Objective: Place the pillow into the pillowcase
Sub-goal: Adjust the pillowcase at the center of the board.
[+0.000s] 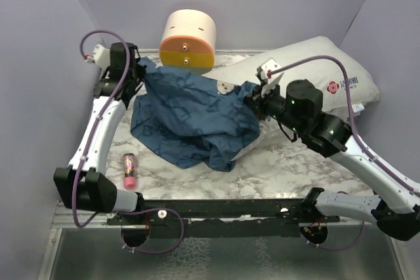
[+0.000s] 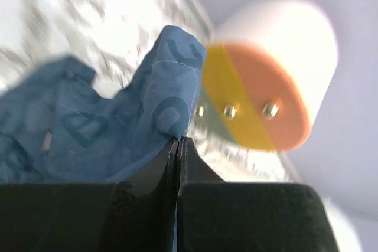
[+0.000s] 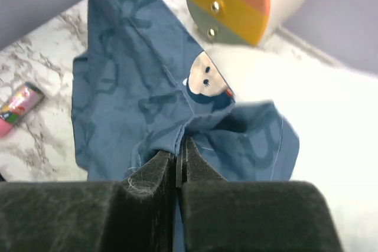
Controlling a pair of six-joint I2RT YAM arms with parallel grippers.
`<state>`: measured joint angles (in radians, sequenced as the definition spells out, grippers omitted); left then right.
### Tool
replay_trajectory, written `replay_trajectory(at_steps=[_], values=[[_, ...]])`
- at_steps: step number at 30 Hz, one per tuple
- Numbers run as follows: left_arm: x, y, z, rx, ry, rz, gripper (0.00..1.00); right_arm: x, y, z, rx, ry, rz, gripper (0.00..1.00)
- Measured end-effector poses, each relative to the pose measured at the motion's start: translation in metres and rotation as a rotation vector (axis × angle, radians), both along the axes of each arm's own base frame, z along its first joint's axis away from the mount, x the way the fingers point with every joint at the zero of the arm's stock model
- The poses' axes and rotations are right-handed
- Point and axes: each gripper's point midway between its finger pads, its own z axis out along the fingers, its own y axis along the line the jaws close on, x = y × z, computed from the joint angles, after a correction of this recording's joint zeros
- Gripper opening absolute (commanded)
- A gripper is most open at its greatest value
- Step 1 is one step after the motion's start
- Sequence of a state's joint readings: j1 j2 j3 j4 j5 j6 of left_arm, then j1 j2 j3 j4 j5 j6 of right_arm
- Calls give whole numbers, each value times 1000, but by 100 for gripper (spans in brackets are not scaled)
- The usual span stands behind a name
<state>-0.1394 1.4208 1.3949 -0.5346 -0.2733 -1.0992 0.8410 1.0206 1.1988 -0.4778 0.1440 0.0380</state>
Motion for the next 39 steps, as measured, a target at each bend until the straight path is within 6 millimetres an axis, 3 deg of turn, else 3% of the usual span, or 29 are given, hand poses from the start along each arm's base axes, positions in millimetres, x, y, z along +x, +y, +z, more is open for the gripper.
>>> replay_trajectory(at_steps=[4,5,6,10,14,17,20,24,28,34,39], values=[[-25,65,83,87,-181,237,0,22,37,51,29,-102,76,1],[-28,71,93,99,-202,258,0,28,47,65,34,-129,98,1],[-39,89,131,120,-289,346,0,32,54,77,43,-153,112,1],[-89,126,219,194,-486,538,0,48,84,143,102,-291,169,1],[-158,154,288,248,-670,697,0,44,91,211,186,-432,212,1],[-204,166,323,262,-769,779,0,30,85,255,247,-535,244,1],[-249,175,356,256,-869,850,0,14,77,284,291,-621,279,1],[-289,183,378,259,-939,910,0,-10,70,304,314,-712,348,1],[-302,186,384,273,-951,936,0,-27,69,313,317,-770,413,1],[-289,190,364,332,-864,954,0,-34,73,307,306,-788,462,1],[-258,193,321,422,-710,961,0,-16,92,272,258,-715,473,2]])
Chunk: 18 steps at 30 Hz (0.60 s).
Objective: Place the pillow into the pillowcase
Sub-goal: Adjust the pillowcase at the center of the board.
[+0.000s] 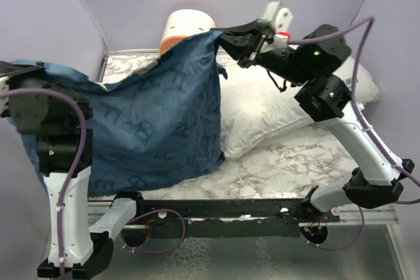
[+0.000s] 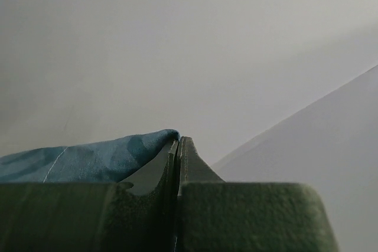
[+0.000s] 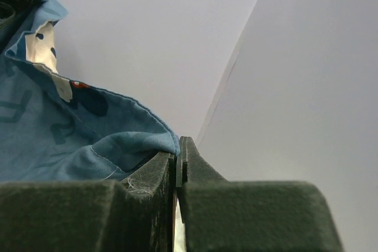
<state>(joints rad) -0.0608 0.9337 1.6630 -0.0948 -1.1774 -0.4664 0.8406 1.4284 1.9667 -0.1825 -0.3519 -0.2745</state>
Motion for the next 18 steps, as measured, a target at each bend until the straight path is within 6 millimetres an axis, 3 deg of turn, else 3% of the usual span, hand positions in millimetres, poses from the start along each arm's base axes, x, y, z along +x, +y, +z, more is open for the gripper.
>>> replay_trajectory(at_steps=[5,10,11,16,18], values=[[51,2,-71,-11,231,56,0,36,29,-52,-80,104,-39,4],[110,13,-151,-28,473,135,0,99,68,-134,-176,253,-160,4],[124,21,-170,-43,525,153,5,115,76,-153,-192,287,-199,8],[183,80,-248,-207,706,179,68,193,105,-244,-238,438,-427,49],[206,98,-268,-293,729,150,78,213,108,-273,-250,484,-497,68]])
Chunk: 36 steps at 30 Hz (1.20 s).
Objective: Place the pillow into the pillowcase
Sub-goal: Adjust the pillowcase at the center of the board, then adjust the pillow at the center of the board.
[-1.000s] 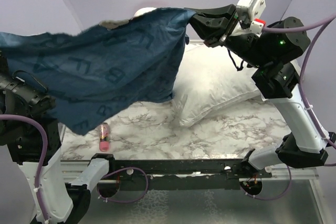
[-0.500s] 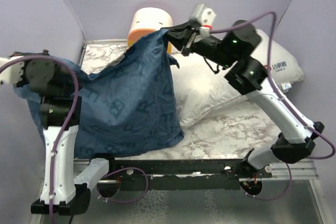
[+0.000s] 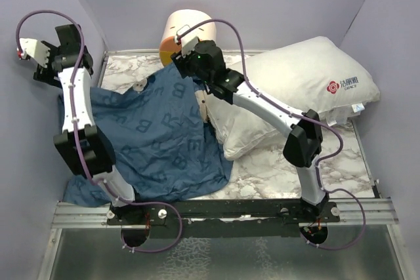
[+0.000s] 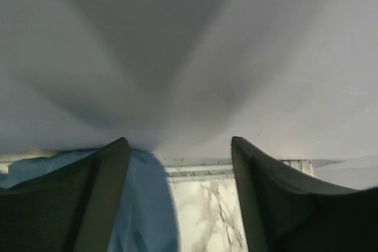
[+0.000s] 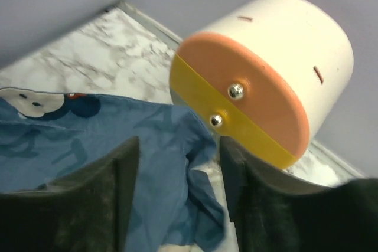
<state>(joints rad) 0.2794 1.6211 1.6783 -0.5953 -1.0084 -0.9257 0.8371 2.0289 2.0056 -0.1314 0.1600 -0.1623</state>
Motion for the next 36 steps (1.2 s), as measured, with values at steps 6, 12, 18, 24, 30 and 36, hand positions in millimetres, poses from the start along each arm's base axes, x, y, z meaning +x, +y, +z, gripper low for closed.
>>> replay_trajectory(at_steps=[6,12,18,24,30,36], values=[[42,-4,-50,-241,127,-84,83,18,-18,-30,3,80,-100,86],[22,-53,-97,-406,208,-303,81,-13,-49,14,62,79,41,93],[12,-135,-92,-476,-26,-755,82,-92,-71,69,124,35,265,96],[41,-224,-81,-540,-192,-1197,82,-150,-96,58,107,114,375,99],[15,-368,-88,-419,95,-1611,82,-169,-111,16,37,288,359,100],[-31,-359,-125,-369,211,-1598,99,-140,-114,-45,-106,463,202,99]])
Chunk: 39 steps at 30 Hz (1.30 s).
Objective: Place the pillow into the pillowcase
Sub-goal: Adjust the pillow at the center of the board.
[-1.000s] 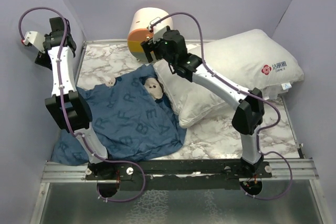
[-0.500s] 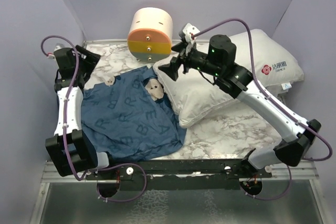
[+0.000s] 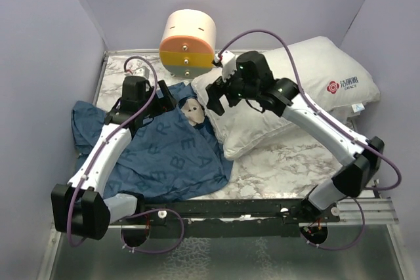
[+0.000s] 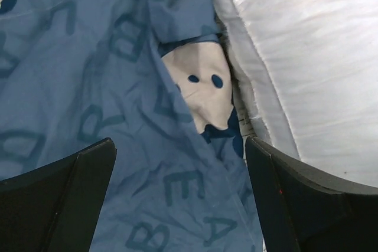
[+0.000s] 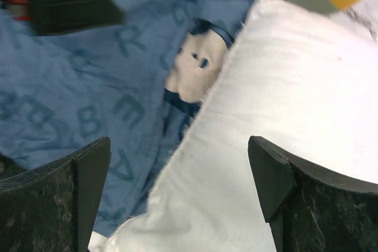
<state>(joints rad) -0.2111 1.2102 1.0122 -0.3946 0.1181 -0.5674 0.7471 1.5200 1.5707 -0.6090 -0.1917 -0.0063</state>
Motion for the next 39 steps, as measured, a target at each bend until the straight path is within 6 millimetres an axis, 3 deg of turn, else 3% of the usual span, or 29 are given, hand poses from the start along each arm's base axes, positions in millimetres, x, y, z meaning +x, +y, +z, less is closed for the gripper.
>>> replay_trajectory(at_steps=[3,8,11,12,13,15,16,18,23,27,30,33,35,39], values=[[-15,12,-11,8,-8,43,99,24,-3,-29,-108,30,-85,99],[-27,15,-19,-52,-45,91,99,61,-14,-74,-277,31,-229,99],[-28,13,-22,-99,-47,120,98,71,-28,-100,-371,29,-295,90],[-28,13,-24,-108,-41,126,98,71,-34,-112,-403,23,-312,83],[-29,12,-27,-120,-34,133,98,70,-38,-119,-423,18,-321,68],[-32,10,-33,-141,-14,139,97,67,-48,-135,-457,17,-337,26],[-33,9,-36,-153,-4,141,97,65,-52,-139,-461,21,-346,13],[-35,6,-40,-173,8,139,96,65,-65,-144,-451,29,-372,2],[-36,-4,-43,-226,34,113,91,66,-95,-129,-349,49,-426,1],[-29,-12,-54,-239,81,88,77,58,-111,-104,-248,51,-417,1],[-19,-14,-66,-216,131,83,65,47,-114,-73,-150,20,-382,1],[-8,-14,-76,-175,173,75,63,35,-112,-49,-79,-9,-336,1],[0,-14,-85,-145,201,72,63,30,-111,-37,-44,-20,-312,1],[15,-13,-102,-96,246,61,64,23,-103,-33,-12,-6,-264,1]])
